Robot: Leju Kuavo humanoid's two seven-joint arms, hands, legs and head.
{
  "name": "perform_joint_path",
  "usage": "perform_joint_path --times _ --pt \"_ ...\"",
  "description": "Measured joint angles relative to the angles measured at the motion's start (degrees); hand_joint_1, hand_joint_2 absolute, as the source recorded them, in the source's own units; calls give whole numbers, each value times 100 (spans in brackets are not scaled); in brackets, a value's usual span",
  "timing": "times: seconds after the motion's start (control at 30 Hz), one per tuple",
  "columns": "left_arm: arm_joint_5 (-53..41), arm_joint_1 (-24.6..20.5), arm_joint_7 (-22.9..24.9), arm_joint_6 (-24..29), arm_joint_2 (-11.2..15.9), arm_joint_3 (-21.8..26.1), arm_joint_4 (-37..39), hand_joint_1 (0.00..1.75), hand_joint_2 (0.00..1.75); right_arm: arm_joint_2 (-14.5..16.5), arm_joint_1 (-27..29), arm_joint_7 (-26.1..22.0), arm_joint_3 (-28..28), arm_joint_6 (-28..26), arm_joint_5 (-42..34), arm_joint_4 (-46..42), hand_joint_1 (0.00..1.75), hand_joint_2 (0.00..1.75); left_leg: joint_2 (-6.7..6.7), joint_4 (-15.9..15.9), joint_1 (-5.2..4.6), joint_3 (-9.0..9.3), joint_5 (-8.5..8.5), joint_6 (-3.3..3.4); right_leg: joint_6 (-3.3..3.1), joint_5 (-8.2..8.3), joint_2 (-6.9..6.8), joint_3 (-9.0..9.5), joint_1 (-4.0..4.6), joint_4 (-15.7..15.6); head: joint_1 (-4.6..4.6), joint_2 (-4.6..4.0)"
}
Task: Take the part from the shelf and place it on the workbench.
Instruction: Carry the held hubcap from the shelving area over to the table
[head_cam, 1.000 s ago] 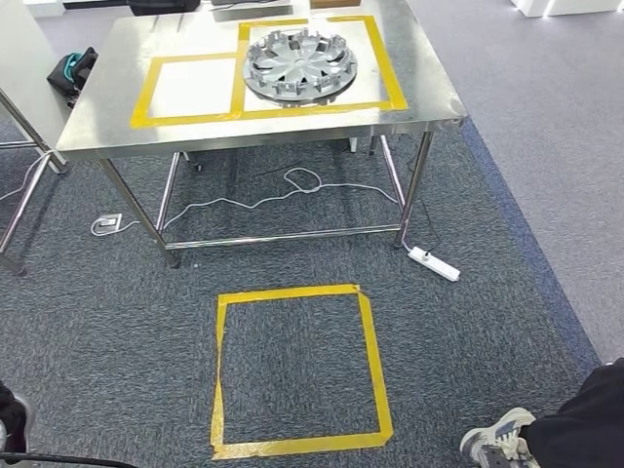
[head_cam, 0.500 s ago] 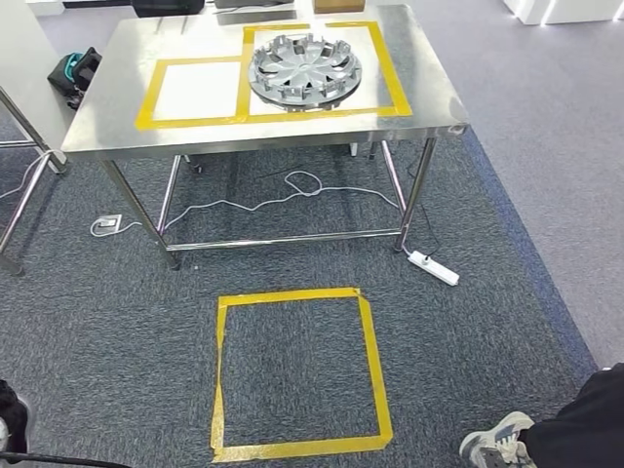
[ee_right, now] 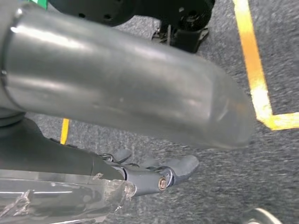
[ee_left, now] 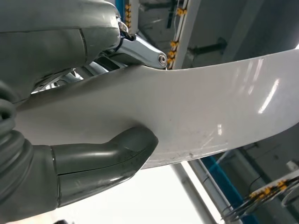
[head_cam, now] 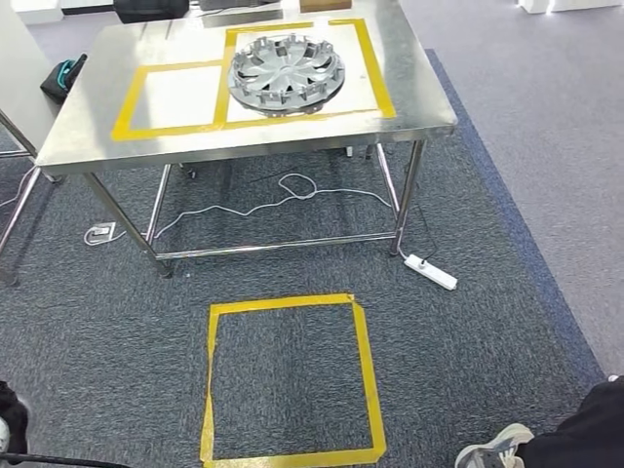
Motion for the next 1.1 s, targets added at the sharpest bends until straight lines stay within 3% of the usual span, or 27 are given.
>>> perform_joint_path --times 0.1,0.13,0.17,0.23,0.27,0.3,0.33,0.4,0.47,0.53,0.6,0.67,0.7,0.73,0.8,0.83,0.87,0.93,1.0,1.03,1.1 --pt "8 0 -1 26 3 -1 5 175 175 1 22 -4 -5 0 10 0 0 0 83 1180 -40 -790 -286 33 -74 -115 -33 149 32 -39 -24 -1" --pt "14 5 -1 31 3 -1 9 175 175 1 29 -5 -13 0 16 0 0 0 83 1387 -52 -1001 -229 62 -80 -169 -39 216 42 -48 -24 -1" --pt "18 8 -1 36 3 -1 13 175 175 1 34 -7 -21 0 22 0 0 0 83 1394 -68 -1115 -50 99 -77 -232 -41 297 51 -53 -24 -1" --pt "20 11 0 39 5 -3 16 175 175 4 41 -8 -34 3 36 1 0 0 87 859 -117 -1066 576 197 -57 -375 -41 467 59 -71 -25 -1" --pt "21 12 -1 39 7 -4 17 175 175 8 40 -9 -38 8 43 3 0 0 99 552 -155 -991 820 244 -38 -446 -44 550 67 -89 -20 -1" --pt "22 10 -1 39 9 -5 19 175 175 11 37 -8 -43 14 50 5 0 0 113 259 -191 -887 936 285 -13 -505 -44 607 73 -121 -21 0" --pt "24 7 -1 39 12 -5 21 175 175 14 35 -7 -50 20 58 7 0 0 126 54 -217 -795 913 300 17 -550 -53 648 79 -173 -18 0" --pt "28 11 1 40 14 -5 23 175 175 16 25 -7 -62 27 65 9 0 0 123 -170 -229 -642 704 306 98 -547 -81 784 85 -258 -16 1" --pt "31 26 1 41 13 -2 24 175 175 21 -2 -8 -66 38 68 9 0 0 92 -247 -203 -512 608 330 154 -504 -110 805 82 -141 5 1" --pt "32 29 -1 41 14 2 24 175 175 30 -33 -9 -70 45 68 9 0 0 72 -266 -189 -361 513 367 177 -544 -118 436 90 457 29 1" --pt "34 41 -1 41 14 2 26 175 175 33 -18 -8 -77 38 68 9 0 0 62 -272 -201 -217 386 400 177 -802 -118 -124 127 1182 48 2" --pt "42 68 -1 40 14 2 30 175 175 33 20 -4 -81 23 70 9 0 0 43 -276 -220 -30 243 422 145 -1021 -114 -493 177 1368 64 2" --pt "47 79 -1 39 14 3 31 175 175 33 31 -3 -81 17 73 9 0 0 36 -282 -233 87 167 427 111 -941 -112 -556 206 1204 68 2" --pt "52 83 -1 39 14 3 31 175 175 33 36 -2 -81 11 74 9 0 0 35 -291 -245 210 90 428 63 -695 -110 -547 238 903 70 1" --pt "62 86 -1 38 13 3 34 175 175 33 53 -1 -81 5 76 9 0 0 29 -322 -263 415 -62 418 -53 -11 -101 -451 306 242 66 0" --pt "67 89 -1 38 12 3 37 175 175 33 62 2 -82 2 77 10 0 0 18 -354 -268 484 -134 399 -104 193 -97 -404 331 41 63 -1" --pt "71 93 -1 38 12 3 38 175 175 33 66 4 -82 -2 77 10 0 0 5 -364 -273 543 -155 372 -147 281 -94 -369 344 -73 63 -1" --pt "74 95 -1 38 16 3 38 175 175 43 54 6 -81 -5 77 11 0 0 -7 -381 -294 652 -165 312 -216 252 -90 -243 321 -151 62 1" --pt "74 83 -1 39 26 2 37 175 175 59 36 1 -81 -3 78 10 0 0 26 -153 -306 613 -208 252 -262 280 -94 -77 270 -207 21 -1" --pt "69 83 -1 39 33 1 37 175 175 67 28 0 -81 -2 80 9 0 0 45 128 -295 456 -286 219 -271 276 -96 -11 248 -220 2 -1" --pt "60 102 -1 45 43 -1 37 175 175 66 21 0 -81 1 86 9 0 0 65 853 -249 -73 -572 148 -268 219 -97 42 216 -223 -31 -2"
